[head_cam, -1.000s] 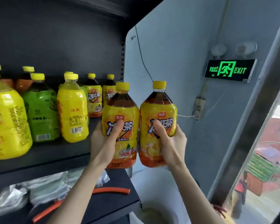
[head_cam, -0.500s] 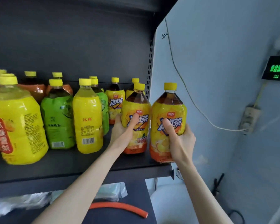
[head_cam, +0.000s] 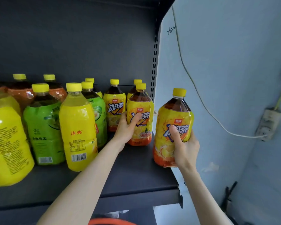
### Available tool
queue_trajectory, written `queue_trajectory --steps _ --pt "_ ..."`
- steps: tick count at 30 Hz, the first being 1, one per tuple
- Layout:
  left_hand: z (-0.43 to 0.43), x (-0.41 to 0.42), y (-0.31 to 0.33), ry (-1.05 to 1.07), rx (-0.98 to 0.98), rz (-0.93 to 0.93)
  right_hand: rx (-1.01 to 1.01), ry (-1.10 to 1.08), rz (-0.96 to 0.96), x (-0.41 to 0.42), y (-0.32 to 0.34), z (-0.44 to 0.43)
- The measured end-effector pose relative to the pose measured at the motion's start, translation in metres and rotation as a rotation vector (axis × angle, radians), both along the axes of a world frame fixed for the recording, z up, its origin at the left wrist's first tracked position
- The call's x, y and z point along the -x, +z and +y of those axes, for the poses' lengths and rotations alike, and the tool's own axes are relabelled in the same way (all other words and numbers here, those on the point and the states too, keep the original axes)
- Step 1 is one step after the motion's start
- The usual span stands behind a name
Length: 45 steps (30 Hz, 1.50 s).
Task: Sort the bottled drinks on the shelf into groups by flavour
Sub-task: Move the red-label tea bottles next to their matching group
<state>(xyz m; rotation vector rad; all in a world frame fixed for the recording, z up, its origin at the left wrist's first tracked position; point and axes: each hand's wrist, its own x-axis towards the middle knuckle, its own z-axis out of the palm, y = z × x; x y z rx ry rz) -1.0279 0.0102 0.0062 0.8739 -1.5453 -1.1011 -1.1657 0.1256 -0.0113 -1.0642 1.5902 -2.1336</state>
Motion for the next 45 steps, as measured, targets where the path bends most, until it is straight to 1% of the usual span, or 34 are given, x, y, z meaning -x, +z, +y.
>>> queue_trajectory --steps 7,14,18,20,23,28,31,34,38,45 --pt "-0.022 0.009 -0.007 0.026 0.005 -0.033 0.034 0.040 0.003 0.008 -0.004 -0.010" --pt "-0.022 0.010 -0.003 0.026 0.059 -0.039 0.029 0.073 0.075 0.006 -0.004 -0.014" --pt "-0.017 0.006 -0.002 -0.032 -0.024 -0.048 0.021 0.099 0.100 0.002 -0.005 -0.012" --pt "-0.013 0.004 -0.001 -0.049 -0.088 -0.023 0.002 0.142 0.104 0.001 -0.004 -0.012" --pt "-0.005 -0.002 0.004 -0.044 -0.210 0.117 -0.058 0.251 0.144 -0.006 -0.003 -0.017" --pt "0.022 -0.005 0.000 -0.140 -0.205 0.198 -0.159 0.443 0.220 -0.028 -0.003 -0.026" --pt "0.028 -0.005 0.001 -0.136 -0.238 0.220 -0.191 0.485 0.251 -0.033 -0.002 -0.034" --pt "0.029 -0.004 0.003 -0.121 -0.239 0.238 -0.202 0.568 0.261 -0.028 -0.001 -0.042" --pt "0.029 -0.002 0.001 -0.109 -0.207 0.221 -0.147 0.681 0.243 -0.024 0.002 -0.044" --pt "0.029 0.000 0.004 -0.060 -0.148 0.185 -0.168 0.624 0.256 -0.024 0.000 -0.051"
